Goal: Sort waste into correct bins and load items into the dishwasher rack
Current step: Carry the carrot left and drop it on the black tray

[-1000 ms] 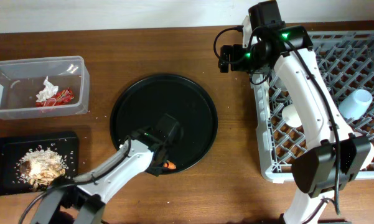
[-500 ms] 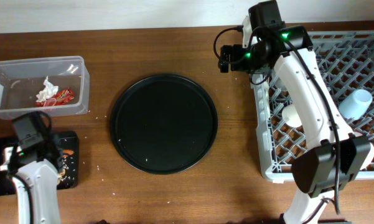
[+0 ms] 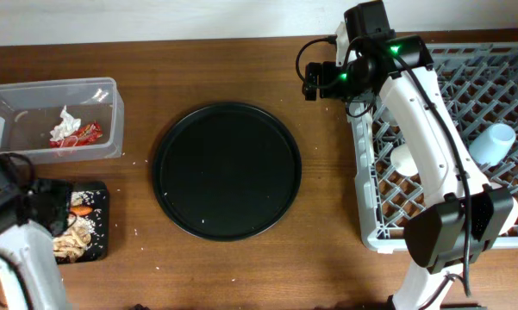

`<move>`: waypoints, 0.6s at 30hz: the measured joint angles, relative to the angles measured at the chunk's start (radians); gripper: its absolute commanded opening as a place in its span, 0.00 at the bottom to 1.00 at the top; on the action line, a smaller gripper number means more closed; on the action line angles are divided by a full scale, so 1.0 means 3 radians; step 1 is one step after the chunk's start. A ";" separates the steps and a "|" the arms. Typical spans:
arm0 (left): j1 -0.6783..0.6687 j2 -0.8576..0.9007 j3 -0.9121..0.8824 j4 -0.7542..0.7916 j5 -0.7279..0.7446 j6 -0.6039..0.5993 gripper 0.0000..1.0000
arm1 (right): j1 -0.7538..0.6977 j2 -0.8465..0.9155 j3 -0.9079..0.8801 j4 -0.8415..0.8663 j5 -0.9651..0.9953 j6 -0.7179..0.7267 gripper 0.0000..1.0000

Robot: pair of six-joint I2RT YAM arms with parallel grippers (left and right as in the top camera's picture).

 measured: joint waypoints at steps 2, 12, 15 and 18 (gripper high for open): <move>-0.0025 -0.0342 0.0043 -0.0657 0.0922 0.0041 0.53 | 0.0000 0.0000 0.0000 -0.0004 0.0000 0.0000 0.99; -0.1305 -0.0752 0.0047 -0.2004 0.1179 0.0688 0.99 | 0.0000 0.0000 0.0000 0.0004 0.0000 0.0000 0.99; -0.1305 -0.0752 0.0047 -0.2005 0.1167 0.0688 0.99 | 0.0000 0.0000 0.0000 0.0004 0.0000 0.0000 0.99; -0.1305 -0.0754 0.0048 -0.2211 0.1156 0.0725 0.99 | 0.0000 0.0000 0.0000 0.0004 0.0000 0.0001 0.99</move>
